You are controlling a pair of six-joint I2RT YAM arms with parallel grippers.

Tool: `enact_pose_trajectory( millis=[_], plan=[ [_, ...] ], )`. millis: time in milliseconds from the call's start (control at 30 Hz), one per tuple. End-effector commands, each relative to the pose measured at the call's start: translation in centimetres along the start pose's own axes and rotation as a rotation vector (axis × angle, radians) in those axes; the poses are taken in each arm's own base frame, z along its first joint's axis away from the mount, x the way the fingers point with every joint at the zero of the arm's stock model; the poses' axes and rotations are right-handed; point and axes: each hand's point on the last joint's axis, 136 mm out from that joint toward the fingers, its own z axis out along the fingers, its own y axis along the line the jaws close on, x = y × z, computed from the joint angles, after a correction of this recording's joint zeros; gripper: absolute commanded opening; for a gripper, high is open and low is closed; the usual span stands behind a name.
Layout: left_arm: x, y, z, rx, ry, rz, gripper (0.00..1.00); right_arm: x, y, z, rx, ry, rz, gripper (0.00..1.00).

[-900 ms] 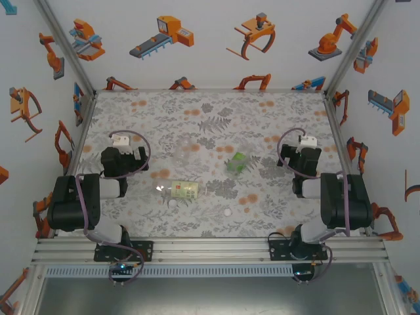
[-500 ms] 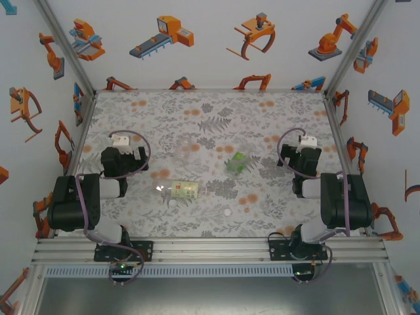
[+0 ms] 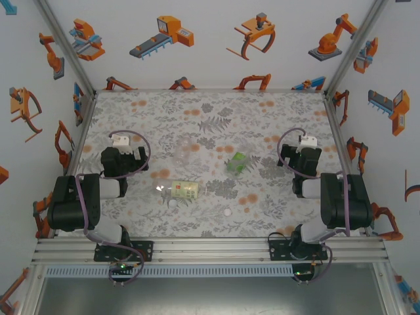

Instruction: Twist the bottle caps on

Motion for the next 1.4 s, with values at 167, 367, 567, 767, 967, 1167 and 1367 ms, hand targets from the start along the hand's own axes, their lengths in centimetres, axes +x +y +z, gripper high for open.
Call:
enact_pose_trajectory(
  millis=[167,367,567,767,967,1167,1367],
  plan=[
    [-1.8,0.2,0.2,-0.006,-0.047,-0.008,0.97,-1.4,-0.3,0.2,0.011,-0.040,0.024,0.99],
    [-1.7,0.2,0.2,-0.004,-0.045,-0.011,0.97,-1.4,-0.3,0.2,0.011,-0.040,0.025,0.99],
    [-1.7,1.8,0.4,-0.097,-0.027,-0.046,0.97,-1.4,-0.3,0.2,0.011,-0.041,0.025,0.99],
    [-2.0,1.6,0.4,-0.092,-0.028,-0.038,0.97,-1.4,-0.3,0.2,0.009,-0.034,0.022,0.99],
    [-3.5,1.4,0.3,-0.082,0.064,-0.051,0.97,-1.5,0.1,0.1,-0.011,-0.040,0.017,0.98],
    [-5.8,0.4,-1.8,-0.062,0.085,-0.081,0.97,-3.6,0.8,-1.5,-0.054,-0.044,-0.003,0.95],
    [-7.3,-2.0,-3.5,-0.091,0.165,-0.123,0.97,-4.2,3.3,-2.5,-0.169,0.094,0.028,0.93]
  ],
)
